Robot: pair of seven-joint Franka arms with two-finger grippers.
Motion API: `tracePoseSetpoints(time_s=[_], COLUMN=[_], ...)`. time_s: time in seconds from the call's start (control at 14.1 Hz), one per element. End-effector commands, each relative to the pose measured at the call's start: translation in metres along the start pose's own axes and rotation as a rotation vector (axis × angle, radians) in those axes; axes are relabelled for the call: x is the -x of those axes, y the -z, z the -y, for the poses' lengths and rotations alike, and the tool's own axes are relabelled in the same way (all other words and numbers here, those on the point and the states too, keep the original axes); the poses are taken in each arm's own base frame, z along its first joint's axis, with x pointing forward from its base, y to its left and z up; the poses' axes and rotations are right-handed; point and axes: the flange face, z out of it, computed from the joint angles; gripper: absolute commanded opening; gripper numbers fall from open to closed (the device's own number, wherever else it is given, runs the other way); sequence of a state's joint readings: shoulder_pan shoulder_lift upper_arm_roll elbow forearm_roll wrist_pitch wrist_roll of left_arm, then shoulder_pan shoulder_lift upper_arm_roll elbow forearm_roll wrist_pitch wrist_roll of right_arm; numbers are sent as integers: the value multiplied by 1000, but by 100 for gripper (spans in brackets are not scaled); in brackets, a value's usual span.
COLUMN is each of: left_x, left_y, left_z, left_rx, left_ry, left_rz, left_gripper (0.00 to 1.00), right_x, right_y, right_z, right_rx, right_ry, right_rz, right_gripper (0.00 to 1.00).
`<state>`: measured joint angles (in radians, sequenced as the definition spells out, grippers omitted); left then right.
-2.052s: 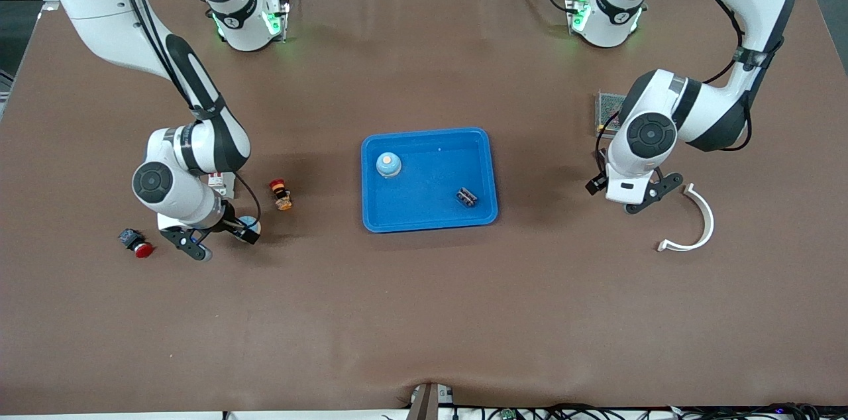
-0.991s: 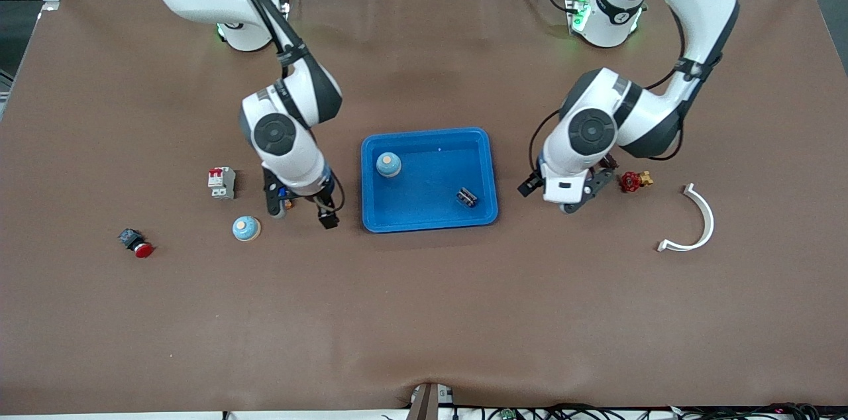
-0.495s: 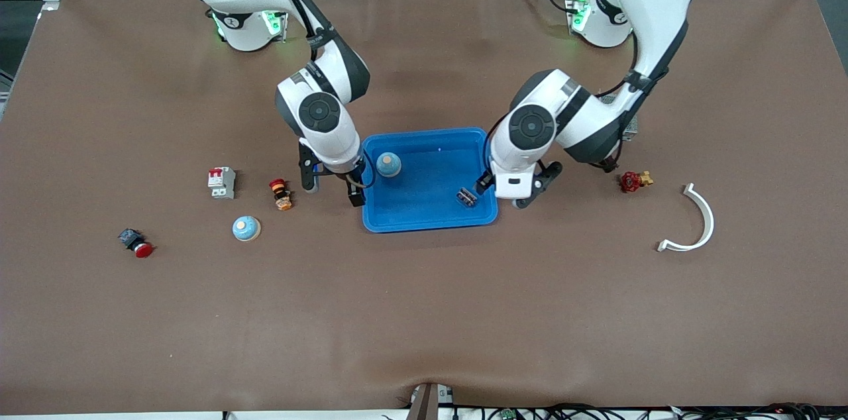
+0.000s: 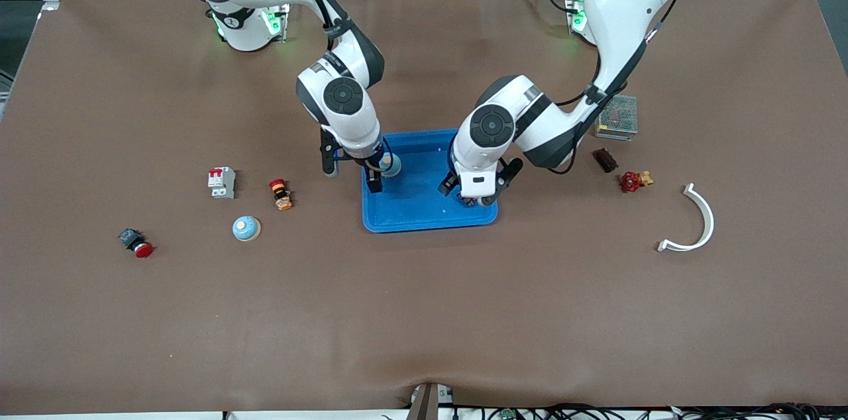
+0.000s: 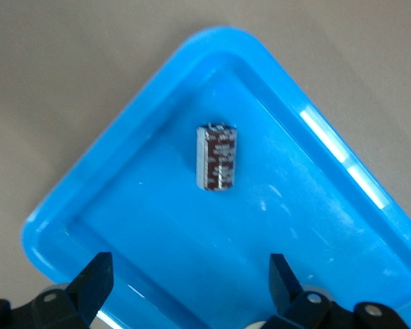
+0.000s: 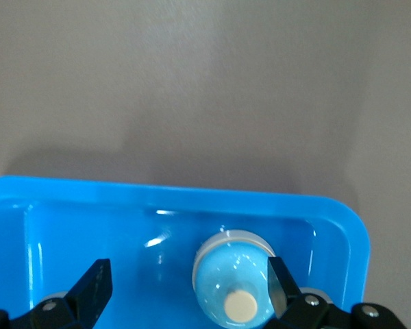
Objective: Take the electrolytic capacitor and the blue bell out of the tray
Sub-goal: 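Grasp the bell with the right gripper while the left gripper grasps the capacitor, then lift the bell and capacitor out of the tray with both grippers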
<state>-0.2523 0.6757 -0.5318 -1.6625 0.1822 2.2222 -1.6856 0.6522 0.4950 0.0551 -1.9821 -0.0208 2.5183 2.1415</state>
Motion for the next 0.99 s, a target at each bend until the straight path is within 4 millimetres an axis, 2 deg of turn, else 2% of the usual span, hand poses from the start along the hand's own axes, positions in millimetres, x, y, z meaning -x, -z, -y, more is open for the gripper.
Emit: tracePoseSetpoints(time_s=[0.0, 0.14, 0.28, 0.35, 0.5, 0.57, 0.64, 0.71, 0.92], left_x=[1, -2, -16, -17, -23, -28, -34, -36, -38], left_y=[-10, -13, -20, -24, -34, -37, -43, -47, -59], left_z=[-7, -7, -8, -9, -10, -10, -9, -8, -6], left_rx=[16, 11, 20, 29, 36, 35, 30, 26, 11], left_ry=[42, 80, 122, 120, 126, 129, 127, 116, 107], left_rz=[4, 3, -14, -17, -16, -19, -36, -53, -62], left_gripper=[100, 100, 100, 100, 90, 88, 86, 83, 78], right_x=[8, 14, 18, 19, 19, 21, 22, 20, 18], right_y=[-11, -16, -20, -22, -23, -24, -25, -26, -29], right_z=[-7, -10, -14, -16, -16, -18, -18, -17, -17], right_rx=[-4, -12, -13, -9, -5, -4, -4, -3, 0], right_ry=[-7, 3, 13, 16, 18, 23, 24, 35, 85], right_rz=[-3, 4, 5, 3, 0, -1, -1, -2, -10], right_gripper=[100, 100, 100, 100, 100, 85, 61, 47, 34])
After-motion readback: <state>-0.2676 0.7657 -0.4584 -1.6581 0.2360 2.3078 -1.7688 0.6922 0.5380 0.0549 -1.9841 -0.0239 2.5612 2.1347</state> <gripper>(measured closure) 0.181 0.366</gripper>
